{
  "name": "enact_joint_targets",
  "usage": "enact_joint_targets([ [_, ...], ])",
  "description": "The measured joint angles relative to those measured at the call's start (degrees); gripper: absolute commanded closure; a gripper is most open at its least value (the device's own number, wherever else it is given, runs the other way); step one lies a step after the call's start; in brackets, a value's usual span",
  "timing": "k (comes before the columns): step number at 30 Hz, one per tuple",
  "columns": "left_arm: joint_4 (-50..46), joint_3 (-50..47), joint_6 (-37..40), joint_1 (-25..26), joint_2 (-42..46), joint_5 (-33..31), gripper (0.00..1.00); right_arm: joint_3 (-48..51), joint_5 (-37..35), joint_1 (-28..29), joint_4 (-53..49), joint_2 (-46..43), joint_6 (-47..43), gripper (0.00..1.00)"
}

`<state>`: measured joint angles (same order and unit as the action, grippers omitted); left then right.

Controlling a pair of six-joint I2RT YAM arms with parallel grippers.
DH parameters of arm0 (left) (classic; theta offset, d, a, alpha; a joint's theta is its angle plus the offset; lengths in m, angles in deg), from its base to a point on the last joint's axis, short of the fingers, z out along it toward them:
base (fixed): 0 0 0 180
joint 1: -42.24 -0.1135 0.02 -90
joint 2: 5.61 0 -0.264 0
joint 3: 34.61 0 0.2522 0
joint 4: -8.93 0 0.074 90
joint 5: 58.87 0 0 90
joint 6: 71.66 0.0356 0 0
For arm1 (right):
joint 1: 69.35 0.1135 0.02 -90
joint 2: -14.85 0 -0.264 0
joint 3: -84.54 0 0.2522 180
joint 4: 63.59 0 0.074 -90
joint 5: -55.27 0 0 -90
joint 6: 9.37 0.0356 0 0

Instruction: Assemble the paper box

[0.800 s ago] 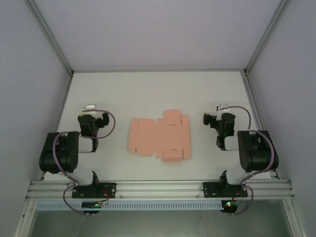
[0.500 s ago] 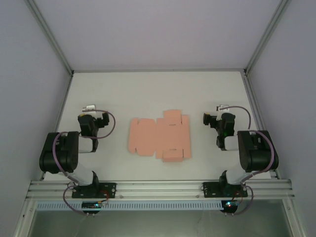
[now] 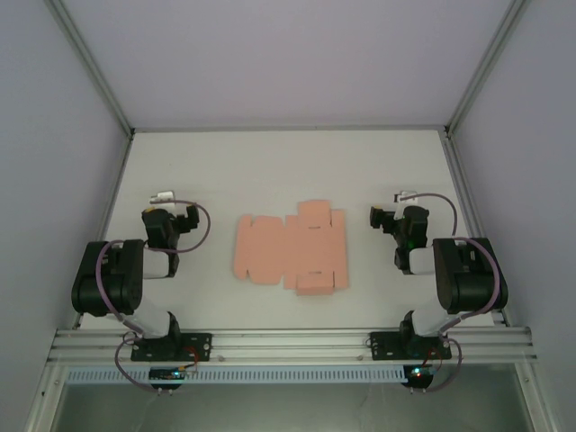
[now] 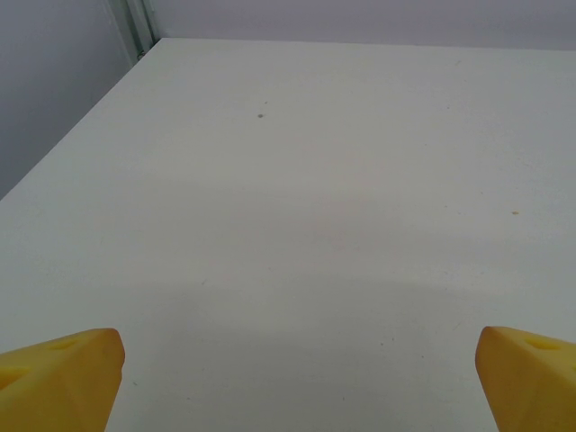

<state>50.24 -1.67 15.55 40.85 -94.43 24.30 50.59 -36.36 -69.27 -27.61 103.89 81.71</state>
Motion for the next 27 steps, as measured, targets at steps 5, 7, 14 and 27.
enact_joint_targets([
  [5, 0.0, 0.0, 0.1, 0.0, 0.0, 0.1, 0.00, 0.0, 0.0, 0.0, 0.0, 0.0, 0.0, 0.01],
  [7, -0.1, 0.0, 0.7, 0.0, 0.0, 1.6, 0.01, 0.0, 1.1, -0.1, 0.0, 0.0, 0.0, 0.01],
  [14, -1.0, 0.1, 1.3, 0.0, 0.0, 4.0, 0.00, 0.0, 1.9, -0.5, 0.0, 0.0, 0.0, 0.01],
  [27, -27.6, 15.6, -3.4, 2.6, 13.1, 4.0, 0.00, -16.0, -2.9, 3.1, -27.3, -15.3, 1.5, 0.01],
])
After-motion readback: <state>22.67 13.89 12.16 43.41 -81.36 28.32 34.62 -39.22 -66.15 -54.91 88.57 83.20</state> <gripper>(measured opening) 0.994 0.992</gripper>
